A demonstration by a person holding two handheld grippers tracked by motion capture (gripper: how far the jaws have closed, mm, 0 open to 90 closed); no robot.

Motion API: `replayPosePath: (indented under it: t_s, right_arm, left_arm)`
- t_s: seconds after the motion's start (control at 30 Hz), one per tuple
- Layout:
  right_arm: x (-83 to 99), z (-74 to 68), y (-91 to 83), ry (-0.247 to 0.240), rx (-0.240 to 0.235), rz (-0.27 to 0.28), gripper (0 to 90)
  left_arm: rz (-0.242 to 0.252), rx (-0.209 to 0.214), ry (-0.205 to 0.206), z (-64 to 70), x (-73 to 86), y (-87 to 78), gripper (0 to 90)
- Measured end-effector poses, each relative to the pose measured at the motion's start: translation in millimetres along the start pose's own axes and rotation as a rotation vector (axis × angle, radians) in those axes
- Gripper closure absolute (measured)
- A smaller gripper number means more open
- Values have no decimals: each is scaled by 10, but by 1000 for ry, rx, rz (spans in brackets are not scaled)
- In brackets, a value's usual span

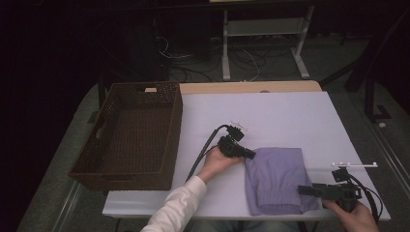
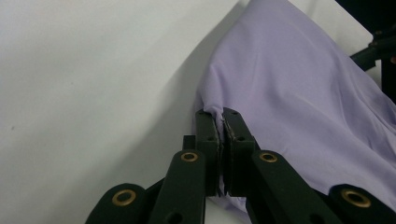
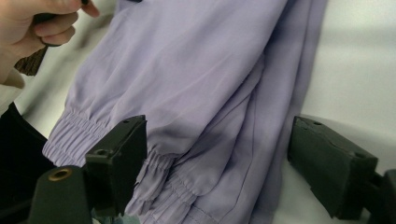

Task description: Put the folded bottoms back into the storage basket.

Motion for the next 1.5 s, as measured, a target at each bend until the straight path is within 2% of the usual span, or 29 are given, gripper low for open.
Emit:
replayPosePath:
  t_s: [0.17, 0.3, 0.47, 0.57, 0.6, 0.63, 0.73, 0.97, 1.13, 1.2, 1.33, 1.5]
  right_arm:
    - [-10, -9, 18, 2, 8, -2, 224]
    - [-21, -43, 66, -3, 22, -3, 291]
    - [-35, -66, 136, 7, 33, -16, 495]
    - [-45, -65, 156, 1, 68, -20, 604]
    - [-45, -65, 156, 1, 68, -20, 604]
    - [-46, -43, 155, 9, 87, -20, 680]
    - [-47, -29, 162, 4, 103, -19, 749]
    - [-58, -25, 181, -3, 115, -34, 836]
    - [-67, -24, 187, -16, 102, -44, 858]
    - [-65, -20, 183, -3, 90, -45, 861]
    - [-64, 2, 168, 45, 29, -42, 865]
    - [-75, -34, 120, 78, -51, -21, 867]
  left_arm:
    - [4, 20, -1, 31, 42, -94, 864]
    - [11, 29, -2, 43, 50, -123, 862]
    - [19, 32, 1, 56, 49, -110, 860]
    - [21, 33, 4, 62, 48, -108, 860]
    - [21, 33, 4, 62, 48, -108, 860]
    - [24, 34, 5, 72, 46, -106, 860]
    - [24, 35, 5, 81, 47, -97, 860]
    - [26, 32, 9, 91, 48, -82, 860]
    - [34, 25, 21, 94, 40, -91, 861]
    - [39, 20, 25, 96, 35, -95, 861]
    - [55, 11, 36, 102, 21, -106, 862]
    - [76, 6, 47, 108, -5, -132, 863]
Point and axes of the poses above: each handheld gripper's, and its own axes: y roughly forward along the jaws, x roughly out of its underside, z roughly to its right, the point moved 4 cm from there along y, roughly forward along the jaws, and after that the axes turned 13 degrees about z, right-handed, at the moved point
